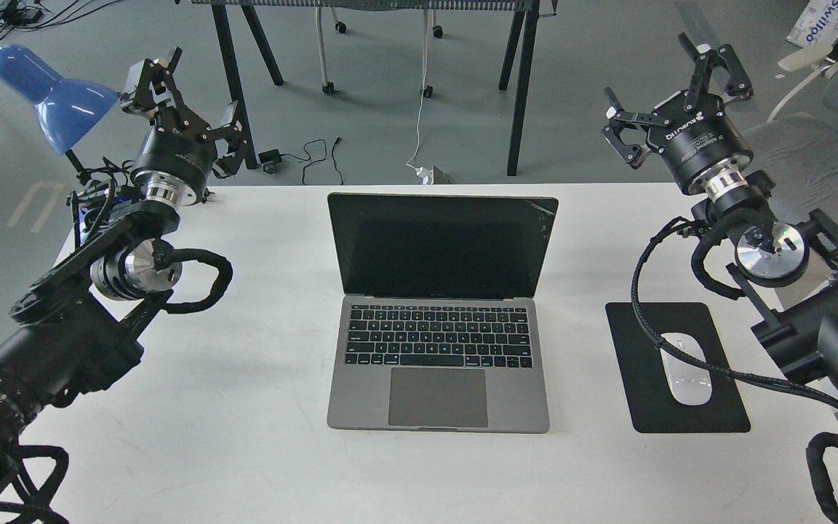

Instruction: Close notebook with right arm

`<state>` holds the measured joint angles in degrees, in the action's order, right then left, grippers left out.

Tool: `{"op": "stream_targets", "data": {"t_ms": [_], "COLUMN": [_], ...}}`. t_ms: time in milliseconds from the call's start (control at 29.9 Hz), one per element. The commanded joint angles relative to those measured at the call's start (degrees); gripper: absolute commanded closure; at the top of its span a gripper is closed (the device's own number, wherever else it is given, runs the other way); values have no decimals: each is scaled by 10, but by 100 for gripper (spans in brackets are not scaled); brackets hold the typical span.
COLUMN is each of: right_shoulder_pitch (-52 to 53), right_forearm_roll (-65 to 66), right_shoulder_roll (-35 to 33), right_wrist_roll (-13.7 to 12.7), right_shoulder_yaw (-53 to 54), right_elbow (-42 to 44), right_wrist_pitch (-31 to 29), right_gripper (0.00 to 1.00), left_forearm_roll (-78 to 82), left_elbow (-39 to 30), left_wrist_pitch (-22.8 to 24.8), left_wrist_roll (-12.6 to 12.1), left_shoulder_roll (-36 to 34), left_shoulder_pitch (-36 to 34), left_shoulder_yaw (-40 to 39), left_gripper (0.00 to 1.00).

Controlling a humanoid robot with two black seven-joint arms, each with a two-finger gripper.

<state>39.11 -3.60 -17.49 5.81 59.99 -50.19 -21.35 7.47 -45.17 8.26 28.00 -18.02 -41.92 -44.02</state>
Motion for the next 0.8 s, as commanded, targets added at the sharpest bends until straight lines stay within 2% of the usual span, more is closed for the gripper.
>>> {"op": "stream_targets", "data": {"t_ms": [0, 334, 468, 769], "right_shoulder_pitch": [1, 1, 8, 58], "right_forearm_roll": [0, 0, 0, 11], "right_shoulder_roll": [0, -1, -4, -14], "right_wrist_roll": [0, -1, -5, -11], "right_shoulder_yaw": [0, -4, -9, -100], "right_elbow": [0, 0, 0, 0], "right_wrist_pitch": [1, 2, 21, 35], "right_gripper": [0, 0, 0, 0], "left_forearm_roll": [0, -1, -1, -1], "left_elbow": [-1, -1, -1, -1], "left_wrist_pitch": [-5, -7, -7, -7], "left_wrist_roll": [0, 0, 0, 0], "left_shoulder_roll": [1, 7, 7, 7], "left_shoulder_pitch": [1, 0, 1, 1], "left_shoulder_yaw": [1, -1, -2, -3], "left_gripper": [0, 0, 0, 0]}}
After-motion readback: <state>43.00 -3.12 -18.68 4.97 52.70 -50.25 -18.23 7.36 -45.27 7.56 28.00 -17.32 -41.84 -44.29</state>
